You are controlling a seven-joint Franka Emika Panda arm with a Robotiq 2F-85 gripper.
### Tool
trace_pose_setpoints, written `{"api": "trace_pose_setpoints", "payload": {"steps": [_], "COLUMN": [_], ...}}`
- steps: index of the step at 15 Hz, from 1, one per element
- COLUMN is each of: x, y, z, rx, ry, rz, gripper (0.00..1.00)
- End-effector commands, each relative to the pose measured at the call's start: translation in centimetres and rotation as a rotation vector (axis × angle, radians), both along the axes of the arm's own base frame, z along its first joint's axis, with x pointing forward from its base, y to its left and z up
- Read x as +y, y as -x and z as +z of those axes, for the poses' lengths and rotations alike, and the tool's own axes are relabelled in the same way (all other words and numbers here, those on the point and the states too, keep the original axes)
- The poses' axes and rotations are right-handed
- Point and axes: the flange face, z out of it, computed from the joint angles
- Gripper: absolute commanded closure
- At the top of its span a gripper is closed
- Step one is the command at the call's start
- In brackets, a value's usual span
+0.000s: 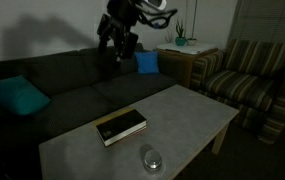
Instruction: Pick the lid on the bottle and put it on the table
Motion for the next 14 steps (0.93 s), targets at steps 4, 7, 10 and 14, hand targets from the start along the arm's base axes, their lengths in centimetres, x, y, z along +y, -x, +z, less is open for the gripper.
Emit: {"api": "trace_pose_setpoints", "payload": {"steps": [4, 7, 10, 14], "x": [0.1, 0.0, -0.8, -0.9], "y": [-0.6, -1.2, -2.5, -3.7], "z": [-1.4, -1.1, -5.0, -12.3], "rx": [0.013, -0.015, -0.051, -0.012], "ry": [-0.001, 0.024, 0.075, 0.134], "rz": [0.005, -0.003, -0.066, -0.166], "gripper": [0.00, 0.00, 0.00, 0.00]}}
